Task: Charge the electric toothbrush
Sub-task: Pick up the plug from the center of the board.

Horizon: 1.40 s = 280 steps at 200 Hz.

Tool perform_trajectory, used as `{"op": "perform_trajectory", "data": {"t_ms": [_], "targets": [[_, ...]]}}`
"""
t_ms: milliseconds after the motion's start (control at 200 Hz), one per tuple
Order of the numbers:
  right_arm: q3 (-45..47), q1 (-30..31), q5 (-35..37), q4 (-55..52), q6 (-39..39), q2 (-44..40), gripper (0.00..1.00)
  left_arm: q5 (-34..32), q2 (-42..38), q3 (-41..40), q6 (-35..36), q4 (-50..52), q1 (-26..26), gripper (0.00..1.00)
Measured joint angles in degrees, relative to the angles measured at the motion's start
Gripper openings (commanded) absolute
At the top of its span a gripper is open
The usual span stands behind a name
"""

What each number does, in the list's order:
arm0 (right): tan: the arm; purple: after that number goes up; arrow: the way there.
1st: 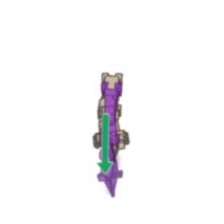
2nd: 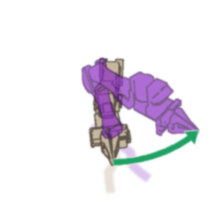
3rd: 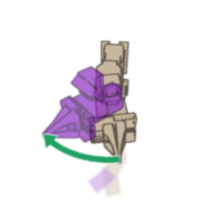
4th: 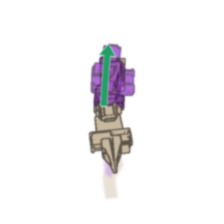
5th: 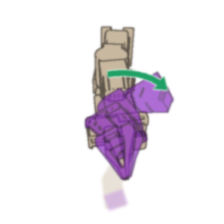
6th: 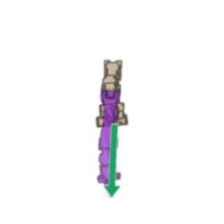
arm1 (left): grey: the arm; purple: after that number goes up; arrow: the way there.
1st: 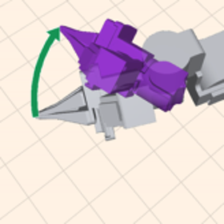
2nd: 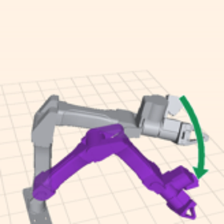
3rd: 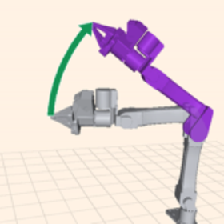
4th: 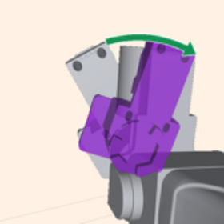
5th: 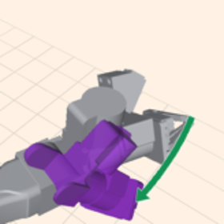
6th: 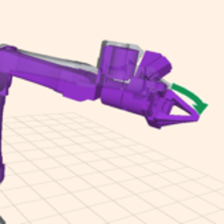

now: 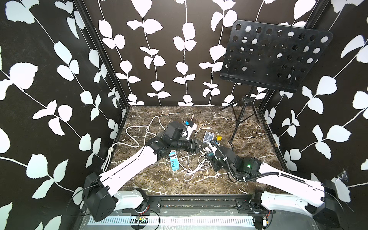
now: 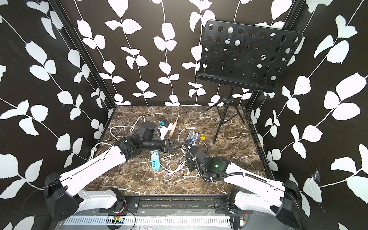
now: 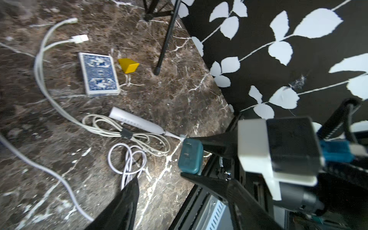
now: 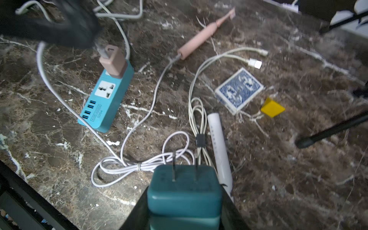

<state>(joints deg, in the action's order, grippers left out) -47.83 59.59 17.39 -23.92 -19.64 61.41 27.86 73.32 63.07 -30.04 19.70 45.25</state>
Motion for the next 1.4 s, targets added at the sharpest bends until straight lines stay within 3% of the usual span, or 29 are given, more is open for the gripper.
{"op": "perform_trajectory", "data": {"t_ms": [230, 475, 865, 1080, 1240, 1400], "targets": [[0.24, -0.02, -0.92, 8.85, 8.85, 0.94, 0.32, 5.64, 4.52, 0.11, -0.04, -1.36, 0.76, 0.67], [0.31, -0.04, -1.62, 12.11, 11.21, 1.70, 0.32, 8.33, 6.40, 0.11, -0.37, -3.87, -0.20, 0.58], [0.31, 0.15, -1.77, 13.05, 13.86, 1.99, 0.37, 9.09, 7.85, 0.09, 2.03, -4.22, -0.44, 0.26], [0.26, 0.07, -1.90, 13.20, 13.86, 2.21, 0.56, 8.94, 7.85, 0.39, 3.10, -3.65, -0.37, 0.08], [0.22, -1.38, -3.45, 13.29, 13.29, 0.68, 0.70, 8.90, 7.39, 0.33, -0.70, -5.86, -1.51, 0.06], [0.20, -5.95, -12.68, 12.52, 9.09, -5.07, 0.76, 6.40, 4.68, -0.35, -6.80, -11.74, -6.10, 0.06]]}}
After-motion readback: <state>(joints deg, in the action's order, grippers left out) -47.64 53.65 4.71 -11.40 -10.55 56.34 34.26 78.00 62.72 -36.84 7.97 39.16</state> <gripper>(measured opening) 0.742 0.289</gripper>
